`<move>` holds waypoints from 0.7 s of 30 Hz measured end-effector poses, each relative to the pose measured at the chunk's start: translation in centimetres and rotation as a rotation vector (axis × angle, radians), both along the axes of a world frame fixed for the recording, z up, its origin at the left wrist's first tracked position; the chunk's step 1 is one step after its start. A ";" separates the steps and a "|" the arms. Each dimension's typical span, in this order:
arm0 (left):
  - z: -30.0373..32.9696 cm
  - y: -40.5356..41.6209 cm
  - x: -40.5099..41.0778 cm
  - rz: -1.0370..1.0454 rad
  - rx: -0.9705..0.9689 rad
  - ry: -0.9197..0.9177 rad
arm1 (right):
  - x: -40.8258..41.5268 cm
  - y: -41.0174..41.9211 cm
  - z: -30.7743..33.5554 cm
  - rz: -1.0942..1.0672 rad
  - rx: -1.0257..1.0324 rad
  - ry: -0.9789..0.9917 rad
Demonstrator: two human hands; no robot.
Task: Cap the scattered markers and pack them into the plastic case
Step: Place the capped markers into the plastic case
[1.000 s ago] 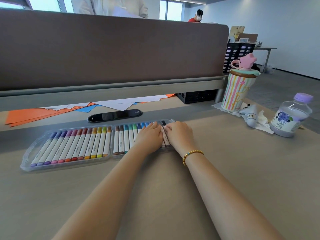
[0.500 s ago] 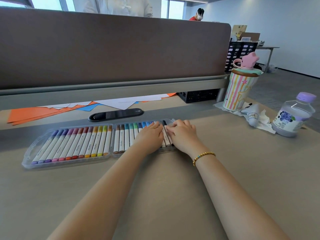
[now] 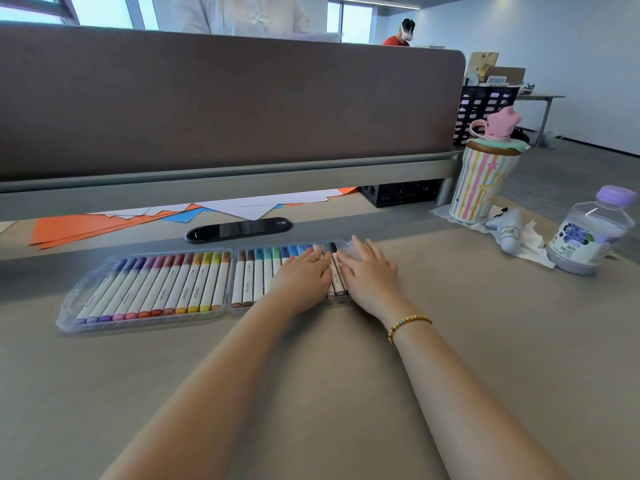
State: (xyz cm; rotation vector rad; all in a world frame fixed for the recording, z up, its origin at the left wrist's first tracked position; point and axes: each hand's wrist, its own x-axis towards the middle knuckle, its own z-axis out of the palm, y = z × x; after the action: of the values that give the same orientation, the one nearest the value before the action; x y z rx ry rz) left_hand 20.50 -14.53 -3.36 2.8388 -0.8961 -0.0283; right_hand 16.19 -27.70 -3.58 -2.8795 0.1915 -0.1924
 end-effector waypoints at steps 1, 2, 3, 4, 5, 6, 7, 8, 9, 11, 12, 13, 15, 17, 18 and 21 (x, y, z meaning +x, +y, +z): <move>0.1 0.0 0.1 -0.006 0.002 0.010 | 0.1 0.0 0.0 0.014 0.004 0.008; 0.2 0.1 0.1 -0.013 -0.003 0.022 | 0.1 0.0 0.1 0.026 0.037 0.015; 0.5 0.2 0.1 -0.020 -0.022 0.046 | 0.1 0.0 0.0 0.036 0.092 0.000; 0.7 0.3 0.0 -0.023 -0.055 0.081 | 0.0 0.0 -0.1 0.042 0.162 -0.034; 0.9 0.7 -0.2 -0.015 -0.105 0.117 | -0.1 0.1 -0.2 0.043 0.233 -0.082; 1.0 1.2 -0.4 0.010 -0.171 0.148 | -0.2 0.2 -0.2 0.020 0.306 -0.123; 1.1 1.8 -0.7 0.046 -0.246 0.158 | -0.4 0.3 -0.1 -0.038 0.380 -0.153; 0.9 2.5 -0.9 0.089 -0.313 0.134 | -0.7 0.3 0.0 -0.121 0.444 -0.172; 0.7 3.5 -1.3 0.133 -0.346 0.084 | -0.9 0.5 -0.1 -0.190 0.481 -0.198; 0.0 5.3 -1.5 0.205 -0.348 -0.045 | -1.1 0.8 -0.3 -0.264 0.470 -0.216; -0.2 6.4 -1.7 0.247 -0.333 -0.100 | -1.3 1.2 -0.4 -0.277 0.457 -0.209; -0.4 7.6 -1.9 0.296 -0.325 -0.141 | -1.5 1.8 -0.4 -0.284 0.449 -0.206; -0.6 10.0 -2.4 0.401 -0.317 -0.197 | -1.9 2.8 -0.5 -0.292 0.427 -0.222; -0.6 12.3 -2.8 0.480 -0.307 -0.243 | -2.1 3.7 -0.5 -0.305 0.395 -0.250; -0.6 13.5 -2.9 0.517 -0.311 -0.257 | -2.3 4.0 -0.5 -0.311 0.385 -0.264; -0.7 16.7 -3.3 0.660 -0.290 -0.257 | -2.3 4.4 -0.6 -0.334 0.369 -0.289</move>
State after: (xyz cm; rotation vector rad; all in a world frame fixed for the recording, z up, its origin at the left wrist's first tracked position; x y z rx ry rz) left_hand 17.25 2.15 -4.08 2.7403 0.0459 0.5081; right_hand 13.90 -23.29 -4.20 -2.4039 0.5842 -0.5648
